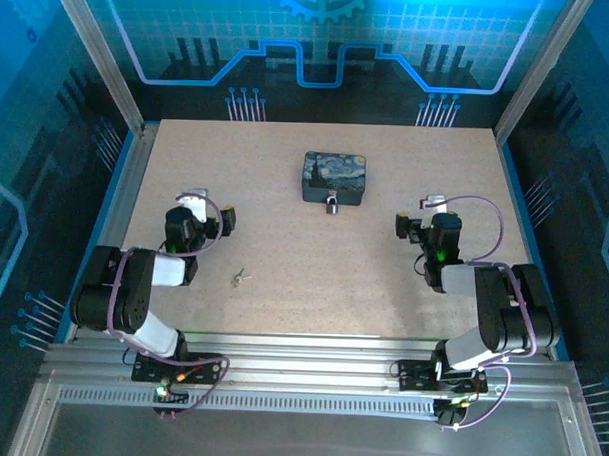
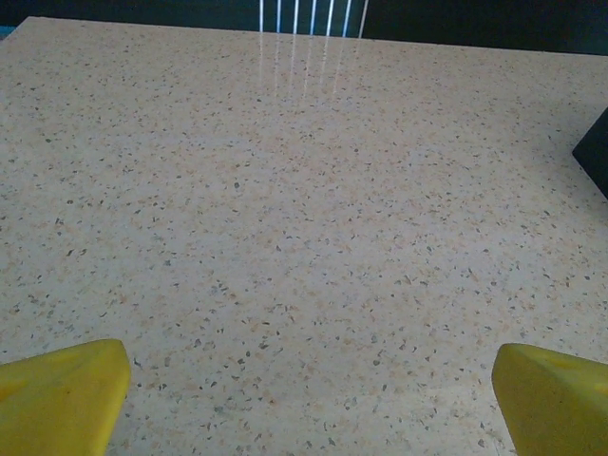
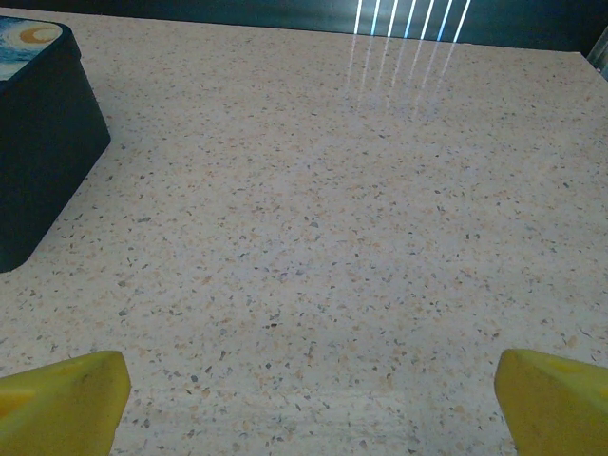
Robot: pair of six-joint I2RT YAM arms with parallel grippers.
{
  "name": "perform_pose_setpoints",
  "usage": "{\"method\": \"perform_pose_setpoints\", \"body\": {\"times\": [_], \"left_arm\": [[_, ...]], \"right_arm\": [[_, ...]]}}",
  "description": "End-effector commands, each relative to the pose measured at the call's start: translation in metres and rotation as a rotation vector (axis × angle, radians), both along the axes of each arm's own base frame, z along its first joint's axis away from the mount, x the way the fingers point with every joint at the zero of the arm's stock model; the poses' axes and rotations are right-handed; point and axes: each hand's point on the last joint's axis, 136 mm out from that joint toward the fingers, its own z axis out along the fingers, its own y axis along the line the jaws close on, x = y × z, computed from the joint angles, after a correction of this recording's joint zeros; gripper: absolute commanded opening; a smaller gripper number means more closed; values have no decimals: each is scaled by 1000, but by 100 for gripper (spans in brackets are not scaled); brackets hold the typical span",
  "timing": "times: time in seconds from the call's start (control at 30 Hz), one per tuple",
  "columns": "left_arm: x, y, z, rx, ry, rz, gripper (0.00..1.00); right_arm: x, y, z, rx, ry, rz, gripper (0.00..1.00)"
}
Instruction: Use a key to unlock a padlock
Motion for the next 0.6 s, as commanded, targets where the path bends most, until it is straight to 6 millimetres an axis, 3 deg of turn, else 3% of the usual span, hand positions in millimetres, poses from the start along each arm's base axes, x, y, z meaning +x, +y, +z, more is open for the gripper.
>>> {"method": "perform_pose_setpoints", "body": {"times": [0.0, 0.27, 0.33, 0.4, 0.5, 0.57], "left_arm": [[5, 12, 16, -15, 8, 64, 99], [8, 30, 36, 0, 48, 180, 99], [8, 44, 47, -7, 59, 274, 99], [10, 52, 59, -52, 66, 319, 99], [15, 46, 70, -134, 150, 321, 99], [7, 56, 72, -208, 255, 446, 99]], "right_arm": [[3, 2, 14, 6, -4, -4, 95], [-13, 15, 54, 23, 30, 27, 92], [-18, 21, 68, 39, 42, 39, 92], [-22, 27, 75, 61, 66, 58, 91], [-31, 39, 84, 104, 96, 82, 89], [-38, 50, 84, 150, 124, 114, 85]]}}
